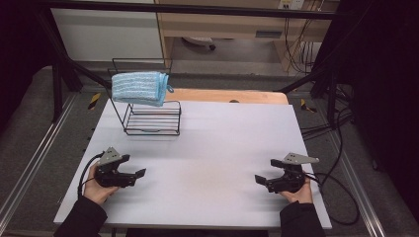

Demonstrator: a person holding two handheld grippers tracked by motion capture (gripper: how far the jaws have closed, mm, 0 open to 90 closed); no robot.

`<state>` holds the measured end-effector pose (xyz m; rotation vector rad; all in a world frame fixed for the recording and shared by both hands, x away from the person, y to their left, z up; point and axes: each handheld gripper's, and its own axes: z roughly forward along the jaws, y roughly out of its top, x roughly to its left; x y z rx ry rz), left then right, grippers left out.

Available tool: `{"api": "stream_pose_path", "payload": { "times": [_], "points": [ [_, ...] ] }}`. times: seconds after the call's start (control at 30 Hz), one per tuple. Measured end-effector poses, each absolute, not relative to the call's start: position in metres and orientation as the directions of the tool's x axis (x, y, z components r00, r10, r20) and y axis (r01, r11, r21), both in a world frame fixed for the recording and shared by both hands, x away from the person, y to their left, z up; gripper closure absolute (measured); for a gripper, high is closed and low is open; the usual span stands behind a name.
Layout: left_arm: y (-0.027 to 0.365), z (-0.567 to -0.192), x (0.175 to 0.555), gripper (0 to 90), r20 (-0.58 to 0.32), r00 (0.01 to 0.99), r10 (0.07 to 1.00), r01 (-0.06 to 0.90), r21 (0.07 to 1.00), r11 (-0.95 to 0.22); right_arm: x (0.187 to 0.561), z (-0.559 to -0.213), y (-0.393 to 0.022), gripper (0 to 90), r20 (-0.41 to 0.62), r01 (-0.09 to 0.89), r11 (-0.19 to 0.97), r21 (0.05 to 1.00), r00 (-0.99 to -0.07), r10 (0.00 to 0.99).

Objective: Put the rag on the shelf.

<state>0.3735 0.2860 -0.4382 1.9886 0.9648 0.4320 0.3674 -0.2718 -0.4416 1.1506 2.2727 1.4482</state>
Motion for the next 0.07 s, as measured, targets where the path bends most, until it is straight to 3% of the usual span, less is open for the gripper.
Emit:
{"api": "stream_pose_path", "payload": {
  "times": [0.07],
  "points": [
    [0.2862, -0.4386, 0.3732, 12.2, -0.057, 0.64, 0.766, 0.47, 0.818, -0.331, 0.3673, -0.4418, -0.2717, 0.5, 0.219, 0.5, 0.216, 0.839, -0.673, 0.707]
  ]
}}
